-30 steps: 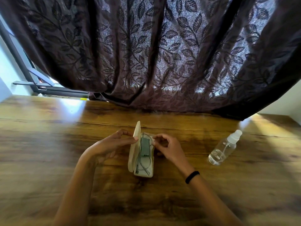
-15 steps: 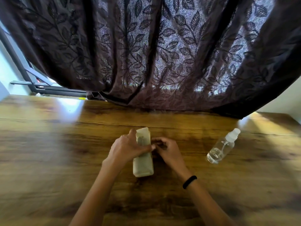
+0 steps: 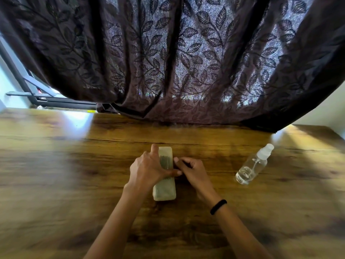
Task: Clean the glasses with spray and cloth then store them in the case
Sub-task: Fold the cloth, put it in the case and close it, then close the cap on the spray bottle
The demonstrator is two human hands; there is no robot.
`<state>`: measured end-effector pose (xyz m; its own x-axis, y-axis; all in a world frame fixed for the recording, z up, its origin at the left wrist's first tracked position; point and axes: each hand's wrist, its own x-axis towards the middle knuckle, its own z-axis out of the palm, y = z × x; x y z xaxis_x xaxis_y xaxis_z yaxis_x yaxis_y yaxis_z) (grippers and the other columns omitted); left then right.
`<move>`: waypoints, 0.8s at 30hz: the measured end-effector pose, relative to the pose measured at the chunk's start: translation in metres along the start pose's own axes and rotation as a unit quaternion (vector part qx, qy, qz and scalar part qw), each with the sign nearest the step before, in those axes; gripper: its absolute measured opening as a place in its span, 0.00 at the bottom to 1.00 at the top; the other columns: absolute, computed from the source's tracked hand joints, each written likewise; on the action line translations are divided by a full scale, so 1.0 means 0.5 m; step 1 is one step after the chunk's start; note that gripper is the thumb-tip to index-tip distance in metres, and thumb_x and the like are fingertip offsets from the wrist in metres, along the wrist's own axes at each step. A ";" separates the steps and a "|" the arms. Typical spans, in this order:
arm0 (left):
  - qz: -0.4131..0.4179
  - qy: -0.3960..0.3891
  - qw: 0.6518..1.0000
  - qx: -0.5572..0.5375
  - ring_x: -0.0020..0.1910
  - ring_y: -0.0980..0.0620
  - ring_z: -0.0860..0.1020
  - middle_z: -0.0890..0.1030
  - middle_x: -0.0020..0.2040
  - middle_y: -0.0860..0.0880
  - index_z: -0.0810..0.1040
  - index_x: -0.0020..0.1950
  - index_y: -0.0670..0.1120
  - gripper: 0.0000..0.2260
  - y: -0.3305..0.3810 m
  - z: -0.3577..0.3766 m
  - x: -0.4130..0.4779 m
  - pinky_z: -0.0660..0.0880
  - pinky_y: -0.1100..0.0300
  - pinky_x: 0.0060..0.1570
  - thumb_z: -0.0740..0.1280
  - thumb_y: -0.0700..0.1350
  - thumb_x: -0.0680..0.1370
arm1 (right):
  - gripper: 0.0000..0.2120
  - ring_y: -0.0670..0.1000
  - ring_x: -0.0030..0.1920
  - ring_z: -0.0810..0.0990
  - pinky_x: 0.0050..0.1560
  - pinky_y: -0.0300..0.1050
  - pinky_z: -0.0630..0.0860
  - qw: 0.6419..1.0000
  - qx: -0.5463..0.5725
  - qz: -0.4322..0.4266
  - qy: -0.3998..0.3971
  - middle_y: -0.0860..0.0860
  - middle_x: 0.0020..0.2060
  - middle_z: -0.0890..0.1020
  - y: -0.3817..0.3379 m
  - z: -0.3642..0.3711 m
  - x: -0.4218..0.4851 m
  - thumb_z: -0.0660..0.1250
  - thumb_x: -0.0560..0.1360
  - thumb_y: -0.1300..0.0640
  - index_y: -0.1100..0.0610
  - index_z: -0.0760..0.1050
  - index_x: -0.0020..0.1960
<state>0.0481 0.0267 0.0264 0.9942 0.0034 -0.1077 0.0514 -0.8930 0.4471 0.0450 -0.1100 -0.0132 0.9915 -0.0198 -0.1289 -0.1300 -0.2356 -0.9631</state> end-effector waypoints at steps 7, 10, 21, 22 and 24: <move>0.029 -0.027 0.999 -0.030 0.53 0.46 0.77 0.77 0.56 0.44 0.61 0.63 0.48 0.43 -0.024 0.001 0.016 0.75 0.55 0.45 0.72 0.68 0.57 | 0.12 0.46 0.51 0.79 0.53 0.45 0.77 1.000 -0.017 0.006 0.004 0.50 0.49 0.83 -0.008 -0.001 0.004 0.69 0.72 0.51 0.55 0.80 0.52; 0.042 -0.061 0.995 -0.065 0.54 0.48 0.76 0.77 0.57 0.45 0.61 0.65 0.49 0.43 -0.040 -0.008 0.025 0.74 0.56 0.46 0.71 0.68 0.58 | 0.12 0.47 0.51 0.79 0.53 0.45 0.77 1.000 -0.029 0.005 0.003 0.49 0.49 0.82 -0.013 -0.001 0.006 0.69 0.71 0.50 0.55 0.80 0.51; 0.043 -0.074 0.989 -0.122 0.56 0.49 0.77 0.78 0.59 0.46 0.65 0.68 0.47 0.39 -0.050 -0.029 0.030 0.78 0.49 0.50 0.73 0.61 0.63 | 0.13 0.48 0.50 0.80 0.53 0.48 0.79 1.000 -0.023 -0.005 0.009 0.51 0.50 0.82 -0.021 -0.002 0.003 0.70 0.71 0.50 0.56 0.79 0.52; 0.041 -0.073 0.989 -0.121 0.54 0.49 0.77 0.78 0.59 0.46 0.65 0.68 0.47 0.38 -0.049 -0.031 0.029 0.79 0.50 0.49 0.73 0.61 0.64 | 0.13 0.47 0.49 0.80 0.51 0.46 0.80 1.000 -0.017 -0.010 0.009 0.51 0.49 0.82 -0.022 -0.003 0.002 0.70 0.71 0.50 0.56 0.80 0.51; 0.037 -0.072 0.990 -0.112 0.52 0.49 0.78 0.78 0.57 0.45 0.65 0.68 0.47 0.38 -0.048 -0.034 0.028 0.79 0.52 0.46 0.72 0.62 0.64 | 0.11 0.46 0.45 0.81 0.45 0.42 0.81 1.000 -0.008 -0.017 0.012 0.49 0.45 0.82 -0.023 -0.009 0.000 0.70 0.71 0.51 0.55 0.80 0.50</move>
<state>0.0623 0.0558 0.0293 0.9732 -0.1373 -0.1843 0.0135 -0.7662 0.6425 0.0465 -0.1116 -0.0011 0.9952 -0.0346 -0.0910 -0.0968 -0.2527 -0.9627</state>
